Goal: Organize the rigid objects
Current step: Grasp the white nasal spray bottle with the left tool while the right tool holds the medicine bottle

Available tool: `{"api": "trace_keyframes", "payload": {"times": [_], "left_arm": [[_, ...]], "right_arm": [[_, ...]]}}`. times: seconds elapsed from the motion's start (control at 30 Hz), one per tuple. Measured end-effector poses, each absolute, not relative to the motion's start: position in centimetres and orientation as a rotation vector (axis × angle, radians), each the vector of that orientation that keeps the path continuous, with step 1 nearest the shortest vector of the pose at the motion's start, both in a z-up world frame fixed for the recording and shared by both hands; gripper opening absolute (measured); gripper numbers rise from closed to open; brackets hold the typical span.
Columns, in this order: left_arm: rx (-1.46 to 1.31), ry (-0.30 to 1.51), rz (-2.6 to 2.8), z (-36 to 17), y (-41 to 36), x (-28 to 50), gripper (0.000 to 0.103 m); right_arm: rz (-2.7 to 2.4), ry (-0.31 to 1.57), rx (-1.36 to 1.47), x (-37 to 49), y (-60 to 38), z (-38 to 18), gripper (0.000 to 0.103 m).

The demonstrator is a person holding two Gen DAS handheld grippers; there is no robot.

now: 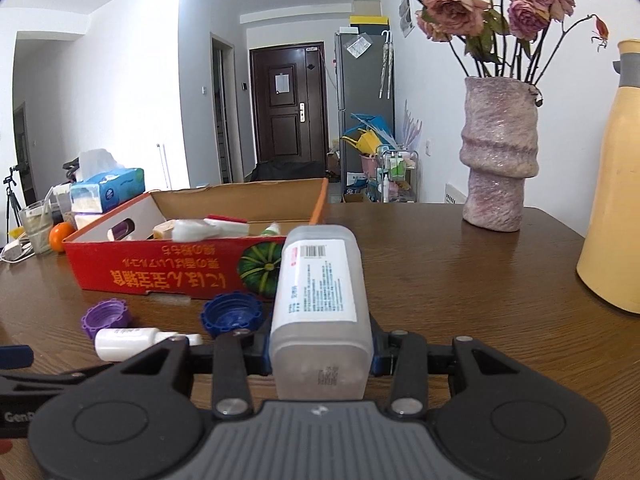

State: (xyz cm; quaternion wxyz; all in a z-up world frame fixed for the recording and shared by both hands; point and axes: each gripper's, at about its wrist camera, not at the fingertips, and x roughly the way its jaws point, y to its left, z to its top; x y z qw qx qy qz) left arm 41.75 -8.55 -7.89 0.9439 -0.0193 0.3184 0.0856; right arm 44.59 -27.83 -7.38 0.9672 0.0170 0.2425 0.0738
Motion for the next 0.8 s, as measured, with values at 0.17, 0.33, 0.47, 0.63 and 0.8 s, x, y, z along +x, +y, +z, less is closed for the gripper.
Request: {"api": "trace_keyframes", "payload": {"times": [0.17,0.33,0.47,0.63,0.8], "left_arm": [[-0.039,0.652,0.172,-8.1,-10.3,42.6,0.103],[-0.040,0.665,0.181,-8.3,-11.7,43.5,0.103],[-0.052,0.678,0.184,-8.5,-12.4,44.3,0.103],[-0.064,0.677,0.192,-8.6,-13.1,45.0,0.103],[-0.080,0.670,0.228,-8.6,-13.5,45.9,0.103]], "right_arm": [[0.144,0.482,0.036,44.6,-29.3,-7.3,0.040],[0.137,0.479,0.051,44.8,-30.6,-7.2,0.040],[0.134,0.475,0.057,44.8,-31.4,-7.2,0.040],[0.120,0.476,0.064,45.1,-32.1,-7.3,0.040],[0.110,0.482,0.070,45.4,-32.5,-7.5,0.040]]}}
